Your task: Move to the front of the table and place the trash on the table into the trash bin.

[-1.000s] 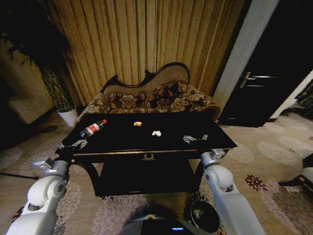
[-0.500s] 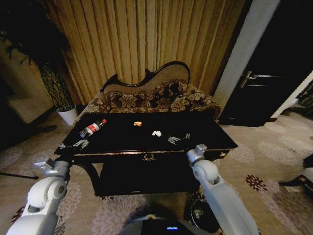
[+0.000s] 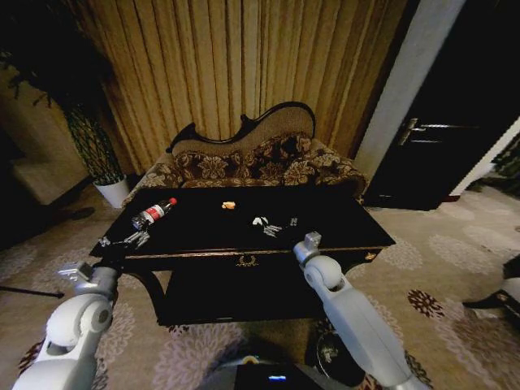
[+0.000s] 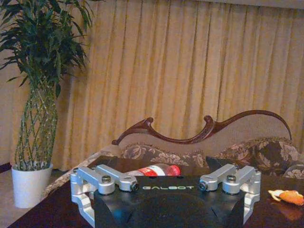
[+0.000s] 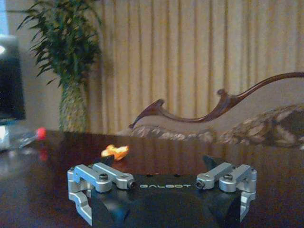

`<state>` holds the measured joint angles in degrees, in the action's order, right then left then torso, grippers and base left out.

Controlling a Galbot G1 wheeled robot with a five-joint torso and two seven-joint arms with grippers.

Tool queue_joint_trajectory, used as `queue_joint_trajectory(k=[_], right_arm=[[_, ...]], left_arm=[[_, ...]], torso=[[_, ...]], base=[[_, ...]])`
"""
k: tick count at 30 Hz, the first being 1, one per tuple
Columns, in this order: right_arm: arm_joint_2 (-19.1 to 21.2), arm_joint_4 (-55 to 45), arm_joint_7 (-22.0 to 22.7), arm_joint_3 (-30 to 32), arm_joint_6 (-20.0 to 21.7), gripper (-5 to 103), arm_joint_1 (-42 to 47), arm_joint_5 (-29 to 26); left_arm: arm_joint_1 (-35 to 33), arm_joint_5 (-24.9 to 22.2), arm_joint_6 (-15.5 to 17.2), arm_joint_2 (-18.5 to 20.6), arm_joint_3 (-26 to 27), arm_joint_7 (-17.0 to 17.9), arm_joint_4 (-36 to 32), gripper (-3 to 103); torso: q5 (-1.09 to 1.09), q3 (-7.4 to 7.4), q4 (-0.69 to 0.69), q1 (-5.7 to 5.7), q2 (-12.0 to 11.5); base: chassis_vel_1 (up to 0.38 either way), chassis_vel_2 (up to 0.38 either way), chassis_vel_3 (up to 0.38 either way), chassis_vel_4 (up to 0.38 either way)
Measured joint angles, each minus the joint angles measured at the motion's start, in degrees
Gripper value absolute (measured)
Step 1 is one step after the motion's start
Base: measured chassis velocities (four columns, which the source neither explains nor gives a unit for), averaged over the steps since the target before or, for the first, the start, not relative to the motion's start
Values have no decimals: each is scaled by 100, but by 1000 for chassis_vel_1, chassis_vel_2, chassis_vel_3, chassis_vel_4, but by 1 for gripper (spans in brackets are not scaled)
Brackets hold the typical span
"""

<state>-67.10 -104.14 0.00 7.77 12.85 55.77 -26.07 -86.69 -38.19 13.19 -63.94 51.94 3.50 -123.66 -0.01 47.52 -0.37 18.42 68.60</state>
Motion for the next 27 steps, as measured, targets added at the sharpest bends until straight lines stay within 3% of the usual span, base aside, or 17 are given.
queue_joint_trajectory(k=[8,25,27], right_arm=[[109,239,0,-439,142,100,-359,-122],[150,377,0,-421,144,101,-371,-153],[180,377,0,-409,140,95,-351,-158]], left_arm=[[36,23,0,-50,-19,-2,15,100],[36,41,-29,-143,-42,-22,-23,100],[52,57,-60,-183,-82,-22,-17,100]], torso=[[0,0,-1,0,0],[0,0,-1,0,1],[1,0,-1,0,0]], base=[[0,0,0,0],[0,0,0,0],[0,0,0,0]])
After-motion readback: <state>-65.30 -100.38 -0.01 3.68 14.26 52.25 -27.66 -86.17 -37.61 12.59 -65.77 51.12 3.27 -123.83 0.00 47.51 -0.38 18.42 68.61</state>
